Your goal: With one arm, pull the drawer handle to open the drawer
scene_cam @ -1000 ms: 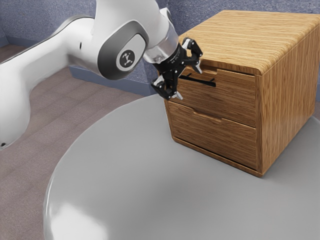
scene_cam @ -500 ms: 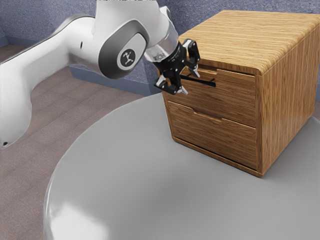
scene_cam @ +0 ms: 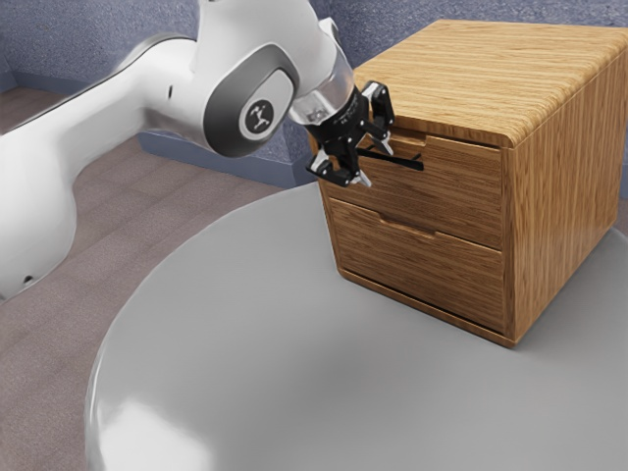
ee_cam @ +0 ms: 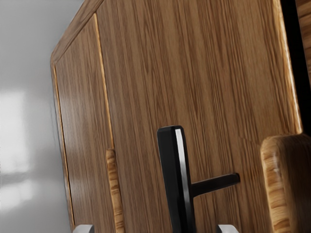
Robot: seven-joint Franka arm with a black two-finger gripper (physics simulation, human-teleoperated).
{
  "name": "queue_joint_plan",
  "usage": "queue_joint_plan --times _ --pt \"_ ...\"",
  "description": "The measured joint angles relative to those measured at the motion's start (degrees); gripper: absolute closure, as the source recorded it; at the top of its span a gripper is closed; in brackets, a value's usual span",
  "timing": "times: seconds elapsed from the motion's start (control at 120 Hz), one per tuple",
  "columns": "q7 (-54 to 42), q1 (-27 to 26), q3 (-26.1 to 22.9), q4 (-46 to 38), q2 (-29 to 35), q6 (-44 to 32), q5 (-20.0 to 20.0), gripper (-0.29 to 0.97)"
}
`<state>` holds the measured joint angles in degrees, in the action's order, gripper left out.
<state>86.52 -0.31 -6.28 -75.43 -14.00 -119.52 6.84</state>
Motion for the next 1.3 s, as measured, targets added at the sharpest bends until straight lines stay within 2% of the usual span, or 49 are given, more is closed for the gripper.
queue_joint_plan --times 0.3,0.45,0.592,0.925,1.3 --pt "-0.14 0.05 -0.04 0.25 -0.6 -0.1 0.0 0.54" --pt "-0.21 -0.03 0.19 0.27 -0.54 -0.08 0.02 0.67" --pt "-0.28 -0.05 0.29 -0.09 -0.2 -0.03 0.02 0.73" --pt "-0.55 -0.07 0.65 -7.44 5.65 0.29 -0.13 0.79" --pt "-0.64 0.12 0.83 -14.74 11.7 0.42 -0.43 0.79"
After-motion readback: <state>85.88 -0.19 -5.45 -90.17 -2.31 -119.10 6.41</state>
